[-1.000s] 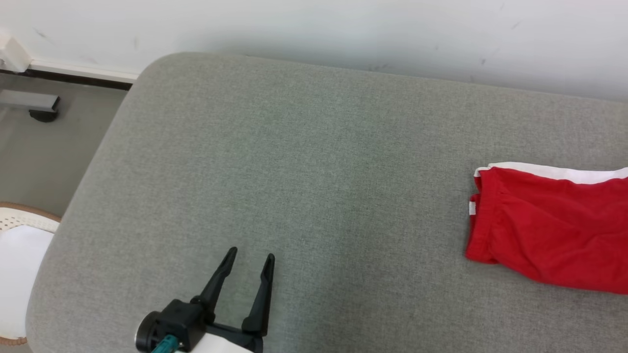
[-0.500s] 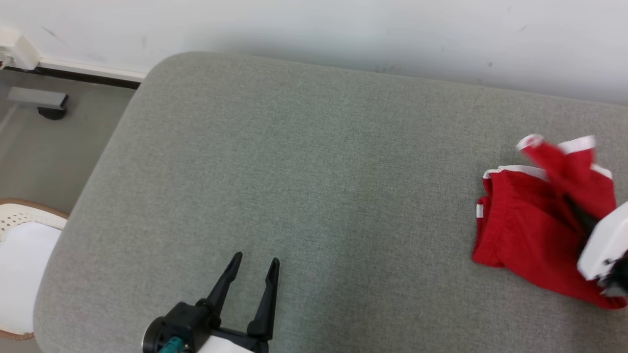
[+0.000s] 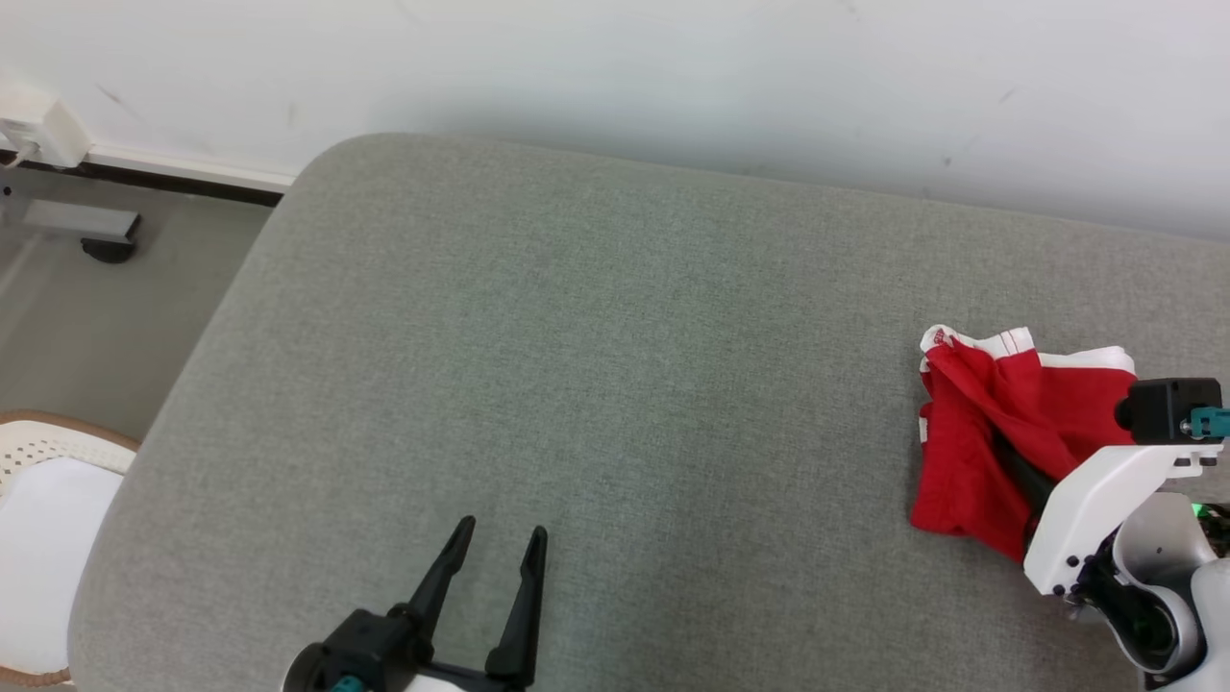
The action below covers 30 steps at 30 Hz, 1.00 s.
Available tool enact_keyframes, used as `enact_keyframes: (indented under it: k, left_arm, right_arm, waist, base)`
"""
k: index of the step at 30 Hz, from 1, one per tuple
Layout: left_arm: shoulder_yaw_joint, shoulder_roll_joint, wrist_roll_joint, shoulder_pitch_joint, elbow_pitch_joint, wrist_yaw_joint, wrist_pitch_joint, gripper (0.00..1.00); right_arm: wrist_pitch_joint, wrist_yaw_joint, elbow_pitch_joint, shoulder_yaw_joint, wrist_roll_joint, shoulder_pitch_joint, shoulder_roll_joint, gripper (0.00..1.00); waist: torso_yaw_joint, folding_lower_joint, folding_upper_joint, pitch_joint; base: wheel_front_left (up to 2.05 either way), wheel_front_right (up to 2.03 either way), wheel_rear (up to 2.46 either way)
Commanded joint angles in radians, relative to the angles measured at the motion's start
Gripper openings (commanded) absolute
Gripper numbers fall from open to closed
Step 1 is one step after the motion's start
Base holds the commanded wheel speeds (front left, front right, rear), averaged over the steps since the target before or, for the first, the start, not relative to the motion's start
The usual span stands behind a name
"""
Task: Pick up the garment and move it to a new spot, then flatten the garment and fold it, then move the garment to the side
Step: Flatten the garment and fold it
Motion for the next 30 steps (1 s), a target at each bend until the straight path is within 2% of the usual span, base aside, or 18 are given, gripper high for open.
enact_keyframes:
  k: [1,2,3,10,18,23,30]
  left_arm:
    - [0.001,0.003,0.006,0.012,0.001,-0.004,0.0,1.0]
    - [-0.001,0.003,0.007,0.014,0.003,-0.005,0.0,1.0]
    - [-0.001,0.003,0.009,0.015,0.003,-0.004,0.0,1.0]
    - [0.014,0.003,0.012,0.042,0.009,0.001,0.0,1.0]
    - [0.074,0.003,0.043,0.107,0.016,-0.004,0.0,1.0]
    - [0.102,0.003,0.046,0.151,0.001,0.004,0.0,1.0]
    - [0.111,0.003,0.053,0.18,-0.013,0.009,0.0,1.0]
  right_arm:
    - [-0.013,-0.003,-0.001,0.002,0.002,-0.001,0.009,0.49]
    - [-0.024,-0.003,-0.002,0.001,0.003,-0.005,0.016,0.94]
    - [-0.034,-0.002,-0.001,0.002,0.003,-0.007,0.021,1.0]
    - [-0.134,-0.003,-0.052,0.031,0.027,0.026,0.065,1.0]
    - [-0.281,-0.003,-0.135,0.071,-0.022,0.126,0.042,1.0]
    - [-0.38,-0.003,-0.17,0.031,-0.073,0.21,0.007,1.0]
    - [-0.488,-0.003,-0.141,-0.1,-0.145,0.323,-0.029,1.0]
  waist:
    - [-0.002,0.0,-0.0001,-0.002]
    - [-0.004,0.0,-0.0001,-0.004]
    - [-0.005,0.0,-0.0001,-0.006]
    - [-0.029,0.0,-0.0001,-0.042]
    - [-0.101,0.0,-0.0001,-0.12]
    - [-0.147,0.0,-0.0001,-0.167]
    - [-0.174,0.0,-0.0001,-0.192]
  base:
    - [0.0,0.0,0.0]
    - [0.0,0.0,0.0]
    - [0.0,0.0,0.0]
    - [0.0,0.0,0.0]
    - [0.0,0.0,0.0]
    - [0.0,0.0,0.0]
    - [0.0,0.0,0.0]
